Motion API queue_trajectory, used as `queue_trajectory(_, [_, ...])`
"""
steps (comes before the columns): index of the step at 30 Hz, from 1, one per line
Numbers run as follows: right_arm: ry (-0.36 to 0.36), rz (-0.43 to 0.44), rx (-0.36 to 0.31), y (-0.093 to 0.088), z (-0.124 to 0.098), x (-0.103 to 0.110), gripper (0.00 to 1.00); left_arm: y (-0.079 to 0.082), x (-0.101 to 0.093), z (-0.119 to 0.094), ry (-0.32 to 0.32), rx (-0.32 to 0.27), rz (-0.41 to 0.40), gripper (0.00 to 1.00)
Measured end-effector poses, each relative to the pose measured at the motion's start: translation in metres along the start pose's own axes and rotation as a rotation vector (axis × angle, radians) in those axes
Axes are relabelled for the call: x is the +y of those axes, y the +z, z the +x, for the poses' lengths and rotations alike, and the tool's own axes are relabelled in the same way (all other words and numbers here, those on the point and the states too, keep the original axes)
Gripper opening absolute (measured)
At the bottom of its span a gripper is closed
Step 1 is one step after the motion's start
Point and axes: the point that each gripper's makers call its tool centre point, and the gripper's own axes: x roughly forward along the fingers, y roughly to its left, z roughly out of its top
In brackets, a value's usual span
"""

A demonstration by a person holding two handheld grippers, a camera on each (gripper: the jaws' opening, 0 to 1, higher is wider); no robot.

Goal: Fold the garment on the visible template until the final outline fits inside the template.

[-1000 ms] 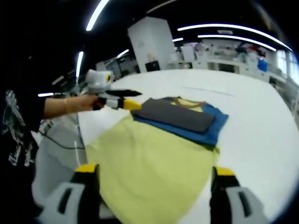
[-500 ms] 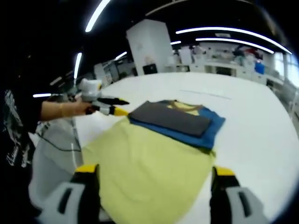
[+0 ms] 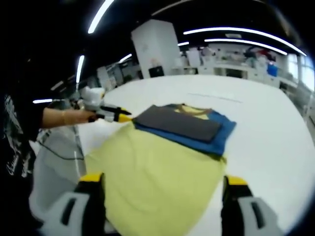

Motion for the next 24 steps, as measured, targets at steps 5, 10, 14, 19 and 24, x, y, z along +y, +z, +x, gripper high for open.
queue_trajectory(5, [-0.004,0.007,0.006,-0.001,0.002,-0.001,0.99,-0.005,0.001,0.004,0.005,0.024,0.027,0.10])
queue_trajectory(10, [-0.010,0.016,0.002,0.000,0.001,-0.003,0.99,-0.006,-0.003,0.003,-0.002,0.029,0.040,0.00])
queue_trajectory(14, [-0.015,0.019,0.009,-0.002,0.001,-0.005,0.99,-0.009,-0.005,0.006,-0.003,0.041,0.065,0.00])
queue_trajectory(19, [-0.019,0.023,0.016,-0.004,0.001,-0.007,0.99,-0.009,-0.006,0.007,-0.002,0.045,0.070,0.00])
queue_trajectory(24, [-0.018,0.025,0.015,-0.004,0.002,-0.006,0.99,-0.014,-0.011,0.005,0.017,0.049,0.083,0.00])
